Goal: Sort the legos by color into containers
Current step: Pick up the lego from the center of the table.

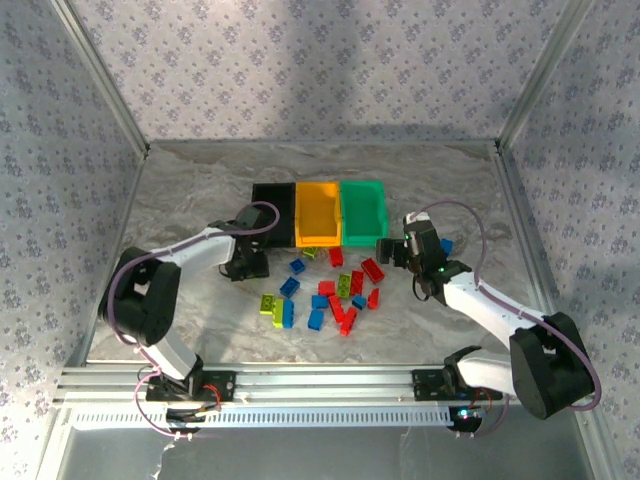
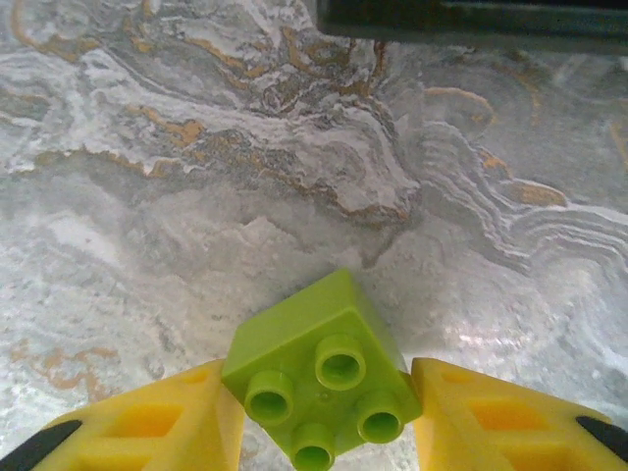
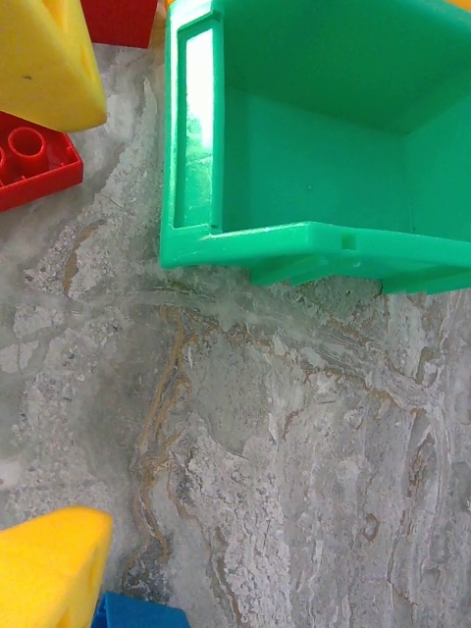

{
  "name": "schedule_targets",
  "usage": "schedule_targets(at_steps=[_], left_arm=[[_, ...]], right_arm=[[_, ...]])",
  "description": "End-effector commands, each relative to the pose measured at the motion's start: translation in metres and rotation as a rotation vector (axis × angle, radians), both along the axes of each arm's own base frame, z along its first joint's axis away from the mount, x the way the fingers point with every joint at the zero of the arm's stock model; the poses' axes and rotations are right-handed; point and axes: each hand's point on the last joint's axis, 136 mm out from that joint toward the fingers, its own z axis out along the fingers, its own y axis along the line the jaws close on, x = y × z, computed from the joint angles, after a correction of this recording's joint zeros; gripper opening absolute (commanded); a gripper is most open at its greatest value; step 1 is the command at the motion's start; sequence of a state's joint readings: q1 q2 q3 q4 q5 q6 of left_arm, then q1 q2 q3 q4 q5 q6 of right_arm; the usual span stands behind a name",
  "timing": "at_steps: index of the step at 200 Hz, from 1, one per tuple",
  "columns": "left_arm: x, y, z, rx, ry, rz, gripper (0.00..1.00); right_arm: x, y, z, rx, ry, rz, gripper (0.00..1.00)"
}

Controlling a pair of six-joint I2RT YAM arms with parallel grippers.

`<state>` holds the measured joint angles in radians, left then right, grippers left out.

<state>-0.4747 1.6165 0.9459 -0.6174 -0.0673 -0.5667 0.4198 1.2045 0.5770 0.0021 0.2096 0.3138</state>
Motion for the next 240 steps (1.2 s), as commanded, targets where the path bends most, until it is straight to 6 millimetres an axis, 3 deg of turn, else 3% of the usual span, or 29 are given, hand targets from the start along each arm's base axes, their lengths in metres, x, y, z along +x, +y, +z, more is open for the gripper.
schedule_targets(at_steps=[1,13,69,139,173,201,229,240], left_arm=[[0.0,0.002,0.021,-0.001,-0.067,-0.008,0.44],[-0.001,0.0,0.028,-0.014,-0.085,-0.013,0.41],[0.004,-0.004,0.057,-0.028,-0.162,-0.036,0.41],[0.007,0.01,0.012,0.135,-0.024,-0.041,0.55],[0.015,0.003,-0.001,0.133,0.007,-0.053,0.56],[0.02,-0.003,-0.007,0.124,0.021,-0.054,0.5],[0.025,-0.008,-0.004,0.097,-0.002,-0.06,0.3],[0.025,-0.007,0.0,0.097,-0.009,-0.06,0.29]], right_arm=[[0.003,-0.002,0.009,-0.023,-0.017,-0.009,1.0],[0.003,-0.002,0.007,-0.025,-0.012,-0.009,1.0],[0.003,-0.003,0.008,-0.034,-0.012,-0.016,1.0],[0.002,-0.003,0.01,-0.037,-0.017,-0.016,1.0],[0.002,-0.003,0.01,-0.042,-0.015,-0.019,1.0],[0.002,-0.003,0.01,-0.043,-0.017,-0.017,1.0],[0.002,-0.004,0.011,-0.048,-0.017,-0.019,1.0],[0.002,-0.003,0.013,-0.044,-0.023,-0.018,1.0]])
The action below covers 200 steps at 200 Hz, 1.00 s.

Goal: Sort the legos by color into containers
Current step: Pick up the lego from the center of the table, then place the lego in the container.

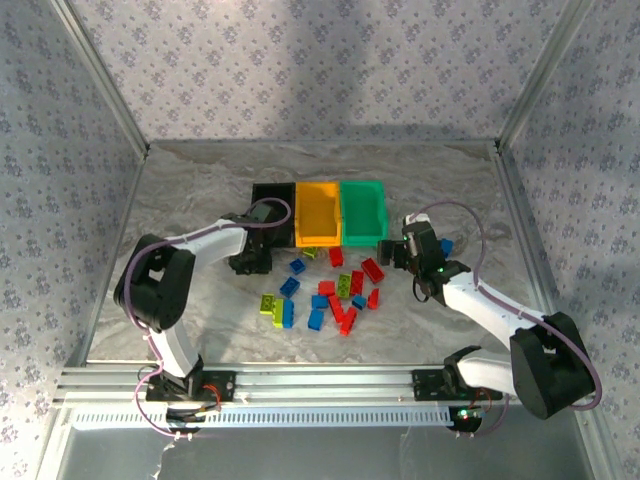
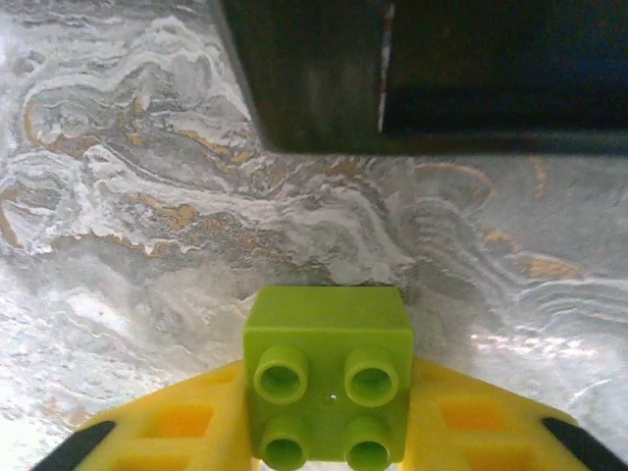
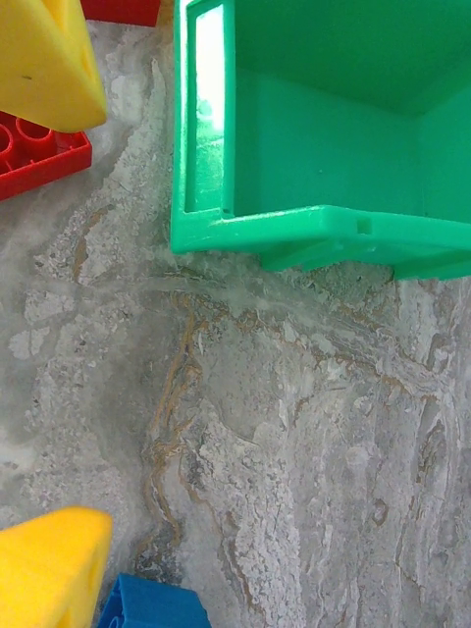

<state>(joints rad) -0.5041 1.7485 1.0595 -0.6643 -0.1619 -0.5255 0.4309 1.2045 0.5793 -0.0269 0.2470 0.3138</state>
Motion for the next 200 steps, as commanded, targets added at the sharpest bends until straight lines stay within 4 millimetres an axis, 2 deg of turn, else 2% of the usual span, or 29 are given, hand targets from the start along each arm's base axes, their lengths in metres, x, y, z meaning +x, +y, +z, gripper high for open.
schedule_targets(at_steps=[1,26,54,72,92,107,149,173,200], left_arm=[[0.006,-0.005,0.009,-0.024,-0.023,-0.006,0.29],[0.004,-0.01,0.027,-0.045,-0.069,-0.015,0.29],[0.001,-0.013,0.06,-0.058,-0.139,-0.035,0.29],[0.01,-0.018,0.083,-0.085,-0.198,-0.048,0.29],[0.028,-0.022,0.098,-0.06,-0.236,-0.076,0.29],[0.044,-0.024,0.101,-0.025,-0.234,-0.096,0.29],[0.092,-0.045,0.085,0.013,-0.19,-0.137,0.33],[0.102,-0.053,0.086,0.011,-0.178,-0.141,0.45],[0.096,-0.057,0.095,-0.026,-0.213,-0.136,0.51]], right_arm=[[0.005,0.002,0.016,-0.01,-0.037,0.0,1.0],[0.005,0.002,0.013,-0.015,-0.031,0.0,1.0],[0.006,0.003,0.015,-0.011,-0.037,0.005,1.0],[0.006,0.004,0.013,-0.014,-0.031,0.005,1.0],[0.007,0.005,0.014,-0.016,-0.031,0.009,1.0],[0.006,0.006,0.013,-0.018,-0.031,0.013,1.0],[0.006,0.003,0.011,-0.044,-0.027,0.003,1.0],[0.006,0.003,0.012,-0.048,-0.03,0.003,1.0],[0.006,0.005,0.012,-0.046,-0.032,0.008,1.0]])
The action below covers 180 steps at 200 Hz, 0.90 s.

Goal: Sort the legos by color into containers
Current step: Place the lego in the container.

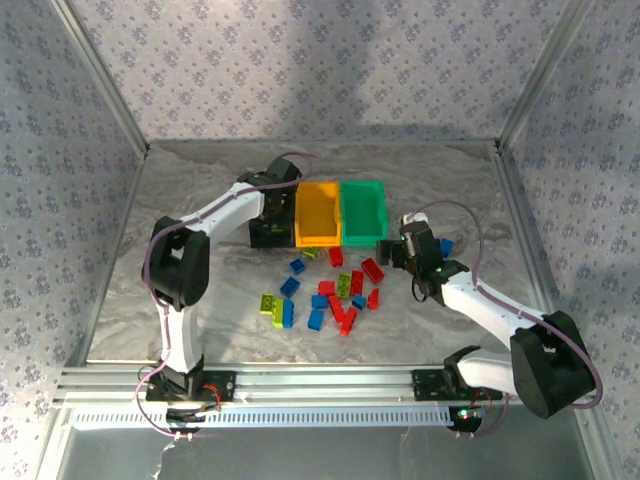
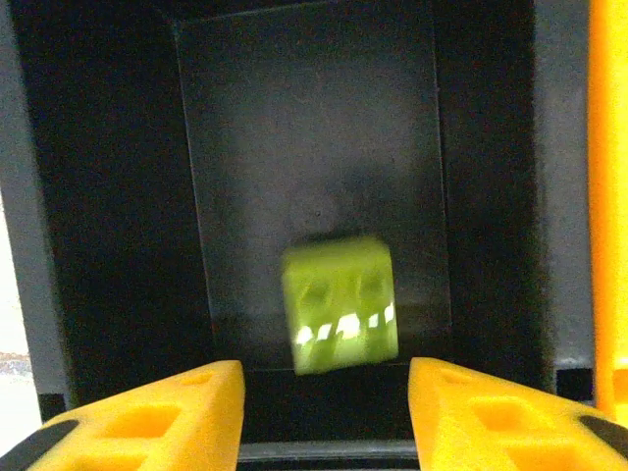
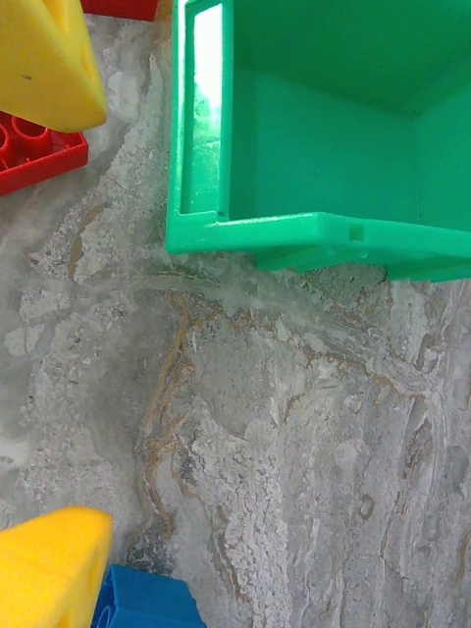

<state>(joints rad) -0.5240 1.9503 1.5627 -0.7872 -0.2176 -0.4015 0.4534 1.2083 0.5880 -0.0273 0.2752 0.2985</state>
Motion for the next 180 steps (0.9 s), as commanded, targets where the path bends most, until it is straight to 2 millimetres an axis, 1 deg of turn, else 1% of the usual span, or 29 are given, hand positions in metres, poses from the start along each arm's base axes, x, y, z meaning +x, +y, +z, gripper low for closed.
schedule_targets(at_steps=[1,23,48,64,74,77,100,114,123,139,153,162,180], left_arm=[[-0.007,-0.001,0.026,-0.022,-0.036,-0.011,0.51],[-0.022,0.001,0.037,-0.043,-0.066,-0.007,0.51],[-0.048,-0.001,0.049,-0.084,-0.115,-0.028,0.52],[-0.067,-0.001,0.048,-0.101,-0.135,-0.042,0.52],[-0.08,0.003,0.045,-0.101,-0.13,-0.046,0.52],[-0.079,0.002,0.046,-0.116,-0.151,-0.043,0.52],[-0.095,0.013,0.04,-0.144,-0.187,-0.028,0.52],[-0.104,0.021,0.033,-0.16,-0.204,-0.004,0.52],[-0.108,0.023,0.028,-0.189,-0.214,0.018,0.52],[-0.117,0.019,0.016,-0.259,-0.212,0.021,0.52],[-0.123,0.019,0.009,-0.287,-0.215,0.025,0.52],[-0.125,0.02,0.006,-0.295,-0.221,0.022,0.52],[-0.127,0.022,0.004,-0.294,-0.232,0.006,0.52]], right_arm=[[0.005,0.001,0.009,-0.019,-0.018,-0.003,1.0],[0.005,0.005,0.007,-0.014,-0.014,0.01,1.0],[0.007,0.011,0.007,-0.016,-0.01,0.025,1.0],[0.007,0.016,0.004,-0.011,-0.004,0.046,0.99],[0.008,0.02,0.004,-0.005,-0.002,0.06,0.99],[0.007,0.021,0.003,-0.003,-0.002,0.065,0.98],[0.005,0.029,0.0,0.022,0.008,0.098,0.96],[0.002,0.035,-0.004,0.037,0.031,0.124,0.96],[0.0,0.038,-0.008,0.052,0.053,0.133,0.95],[-0.01,0.042,-0.022,0.093,0.104,0.136,0.91],[-0.025,0.048,-0.037,0.123,0.154,0.149,0.88],[-0.034,0.051,-0.045,0.123,0.178,0.152,0.87],[-0.046,0.048,-0.058,0.102,0.216,0.137,0.86]])
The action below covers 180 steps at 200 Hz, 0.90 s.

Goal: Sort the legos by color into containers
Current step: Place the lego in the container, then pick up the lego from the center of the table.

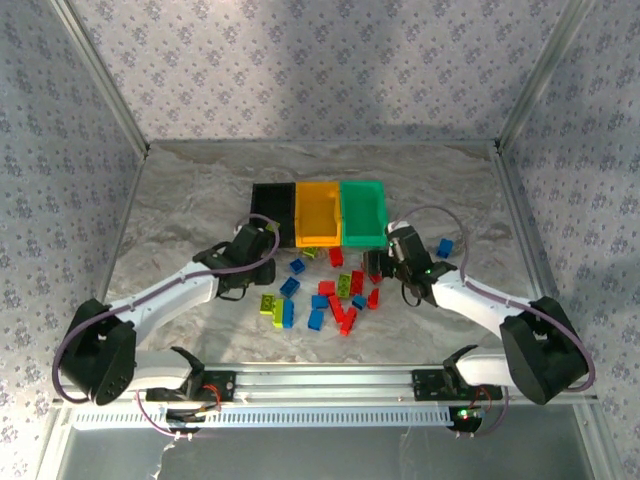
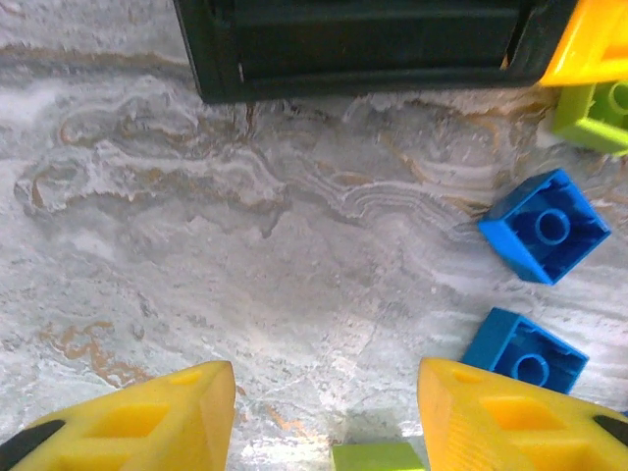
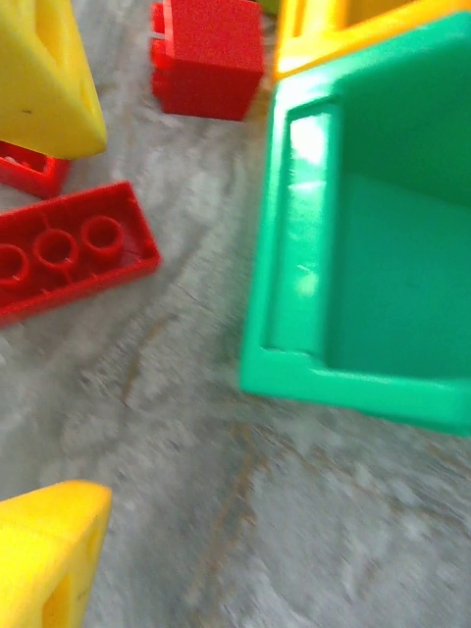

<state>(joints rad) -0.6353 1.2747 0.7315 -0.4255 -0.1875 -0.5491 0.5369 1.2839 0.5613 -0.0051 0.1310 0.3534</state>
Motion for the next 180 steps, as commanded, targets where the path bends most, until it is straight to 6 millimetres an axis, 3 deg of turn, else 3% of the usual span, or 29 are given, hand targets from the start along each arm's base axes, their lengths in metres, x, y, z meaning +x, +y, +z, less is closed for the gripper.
schedule_targets(at_steps=[1,69,129,180], left_arm=[[0.01,-0.012,0.016,-0.093,-0.084,-0.002,0.52],[0.005,-0.005,0.012,-0.078,-0.122,-0.026,0.53],[0.002,0.003,0.006,-0.01,-0.111,-0.054,0.55],[-0.005,0.008,0.004,-0.02,-0.114,-0.045,0.55]], right_arm=[[-0.023,0.001,-0.024,0.002,0.092,-0.008,0.86],[-0.033,-0.002,-0.038,-0.06,0.155,-0.023,0.77],[-0.022,0.003,-0.041,-0.103,0.172,-0.029,0.74],[-0.015,0.01,-0.045,-0.151,0.193,0.004,0.61]])
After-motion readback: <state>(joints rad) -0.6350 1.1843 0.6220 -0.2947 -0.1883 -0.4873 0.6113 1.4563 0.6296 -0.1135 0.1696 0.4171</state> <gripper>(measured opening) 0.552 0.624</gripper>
